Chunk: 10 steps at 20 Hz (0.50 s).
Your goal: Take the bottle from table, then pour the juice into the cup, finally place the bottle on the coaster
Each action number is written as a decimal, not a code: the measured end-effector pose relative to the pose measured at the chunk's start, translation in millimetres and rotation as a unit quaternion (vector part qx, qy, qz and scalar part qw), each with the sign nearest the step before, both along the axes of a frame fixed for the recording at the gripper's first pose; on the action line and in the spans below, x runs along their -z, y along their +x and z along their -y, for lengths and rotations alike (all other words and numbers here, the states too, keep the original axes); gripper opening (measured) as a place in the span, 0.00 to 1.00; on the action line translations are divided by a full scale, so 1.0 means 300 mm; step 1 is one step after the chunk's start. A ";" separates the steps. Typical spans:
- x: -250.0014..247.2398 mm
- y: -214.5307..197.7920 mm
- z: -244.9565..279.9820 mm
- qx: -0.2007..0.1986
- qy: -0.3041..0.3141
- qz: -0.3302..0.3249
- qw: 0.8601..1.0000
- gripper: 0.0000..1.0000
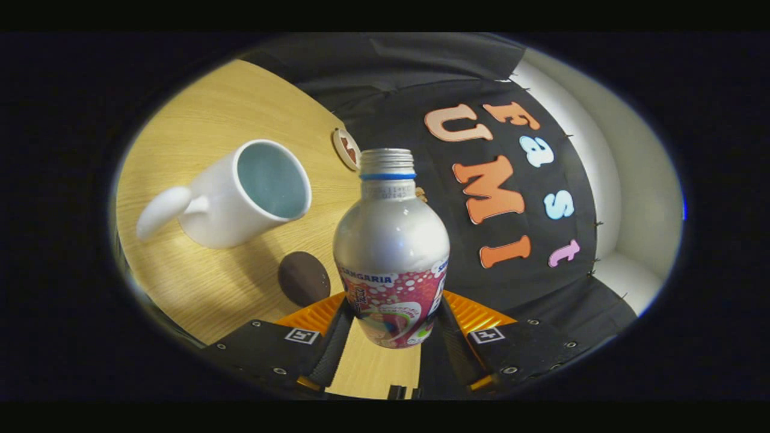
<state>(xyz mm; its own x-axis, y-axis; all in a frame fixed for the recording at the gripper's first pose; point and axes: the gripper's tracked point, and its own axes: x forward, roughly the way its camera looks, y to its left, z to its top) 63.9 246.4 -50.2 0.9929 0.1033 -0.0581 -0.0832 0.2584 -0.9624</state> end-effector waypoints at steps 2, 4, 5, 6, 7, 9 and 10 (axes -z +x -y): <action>-0.004 -0.007 -0.016 -0.010 -0.019 0.007 1.000 0.75; -0.005 -0.001 -0.024 -0.017 -0.034 0.007 0.999 0.75; -0.010 -0.007 -0.020 -0.016 -0.043 0.011 0.999 0.75; -0.019 -0.009 -0.015 -0.015 -0.054 0.017 0.998 0.75; -0.030 -0.007 -0.008 -0.012 -0.066 0.024 0.997 0.75; -0.046 -0.001 0.003 -0.008 -0.083 0.034 0.996 0.76; -0.052 -0.002 0.008 -0.008 -0.091 0.039 0.995 0.76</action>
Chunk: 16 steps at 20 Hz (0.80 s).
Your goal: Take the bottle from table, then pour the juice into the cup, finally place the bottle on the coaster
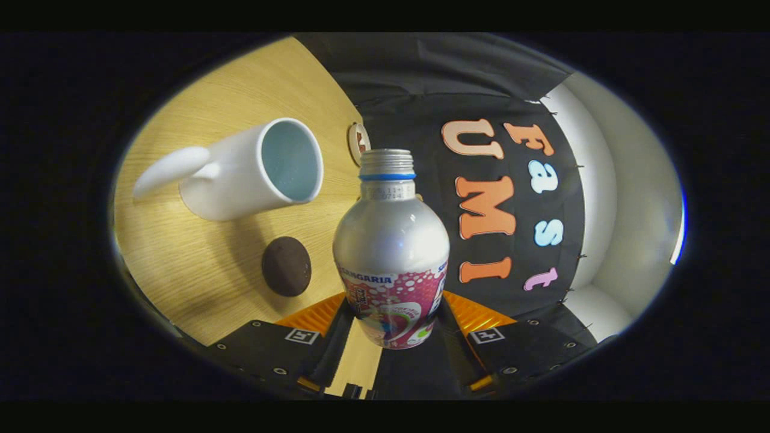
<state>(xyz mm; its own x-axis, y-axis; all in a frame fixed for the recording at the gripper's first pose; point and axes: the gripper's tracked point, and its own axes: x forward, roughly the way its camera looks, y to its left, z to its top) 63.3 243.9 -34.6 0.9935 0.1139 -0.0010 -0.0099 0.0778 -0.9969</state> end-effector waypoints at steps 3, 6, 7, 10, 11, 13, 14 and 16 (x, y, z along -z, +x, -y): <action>-0.011 -0.001 -0.006 -0.002 -0.027 0.007 1.000 0.76; -0.013 -0.010 -0.015 -0.008 -0.043 0.007 0.999 0.76; -0.018 -0.010 -0.018 -0.010 -0.047 0.008 0.999 0.76; -0.036 -0.019 -0.024 -0.011 -0.072 0.017 0.997 0.75; -0.038 -0.020 -0.027 -0.011 -0.077 0.020 0.997 0.75; -0.043 -0.018 -0.028 -0.013 -0.088 0.019 0.996 0.76; -0.050 -0.016 -0.027 -0.012 -0.097 0.023 0.995 0.76; -0.056 -0.012 -0.023 -0.010 -0.109 0.024 0.994 0.75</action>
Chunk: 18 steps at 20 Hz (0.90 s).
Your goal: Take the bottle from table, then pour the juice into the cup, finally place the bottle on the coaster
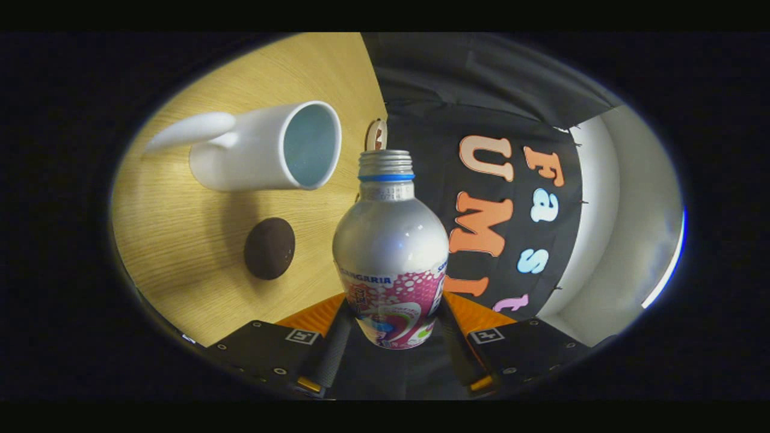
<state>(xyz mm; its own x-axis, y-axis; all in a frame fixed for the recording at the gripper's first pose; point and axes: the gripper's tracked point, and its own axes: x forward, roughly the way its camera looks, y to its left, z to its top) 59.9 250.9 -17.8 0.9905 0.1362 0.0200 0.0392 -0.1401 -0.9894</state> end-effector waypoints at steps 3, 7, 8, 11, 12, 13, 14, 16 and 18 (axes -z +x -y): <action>-0.013 0.001 -0.005 -0.002 -0.013 0.008 1.000 0.75; -0.027 0.022 -0.019 -0.006 -0.025 0.005 1.000 0.75; -0.031 0.024 -0.023 -0.006 -0.029 0.007 1.000 0.75; -0.027 0.024 -0.020 -0.005 -0.037 0.005 0.999 0.75; -0.024 0.023 -0.016 -0.005 -0.040 0.004 0.999 0.75; -0.022 0.027 -0.018 -0.005 -0.045 0.004 0.999 0.75; -0.023 0.030 -0.015 -0.003 -0.052 0.006 0.999 0.75; -0.018 0.034 -0.016 -0.003 -0.058 0.002 0.998 0.75; -0.013 0.035 -0.022 -0.004 -0.063 0.001 0.998 0.75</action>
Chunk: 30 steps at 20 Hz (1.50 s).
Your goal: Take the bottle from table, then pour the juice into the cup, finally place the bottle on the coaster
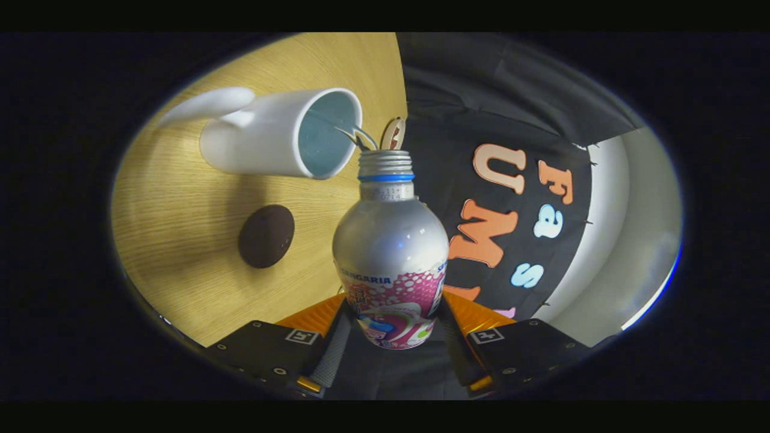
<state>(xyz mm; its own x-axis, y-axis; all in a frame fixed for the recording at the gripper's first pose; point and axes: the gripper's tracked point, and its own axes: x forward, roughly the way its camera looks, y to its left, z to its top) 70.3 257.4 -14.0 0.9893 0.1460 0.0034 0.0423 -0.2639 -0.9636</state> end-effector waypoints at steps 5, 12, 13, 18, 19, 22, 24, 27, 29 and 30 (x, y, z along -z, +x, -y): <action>-0.008 0.007 -0.033 -0.012 -0.033 0.001 0.999 0.75; -0.018 0.013 -0.040 -0.009 -0.058 0.004 0.998 0.75; -0.024 0.019 -0.041 -0.009 -0.061 0.005 0.998 0.75; -0.031 0.023 -0.043 -0.012 -0.071 0.010 0.997 0.75; -0.031 0.024 -0.043 -0.012 -0.072 0.010 0.997 0.75; -0.038 0.024 -0.044 -0.010 -0.076 0.010 0.997 0.75; -0.039 0.021 -0.048 -0.010 -0.080 0.010 0.997 0.75; -0.044 0.026 -0.050 -0.012 -0.084 0.009 0.996 0.75; -0.047 0.026 -0.051 -0.011 -0.088 0.008 0.996 0.75; -0.049 0.024 -0.053 -0.012 -0.091 0.008 0.996 0.75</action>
<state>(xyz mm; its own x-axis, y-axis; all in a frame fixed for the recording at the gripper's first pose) 77.6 273.3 0.6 0.9856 0.1688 -0.0103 0.0648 -0.4332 -0.8990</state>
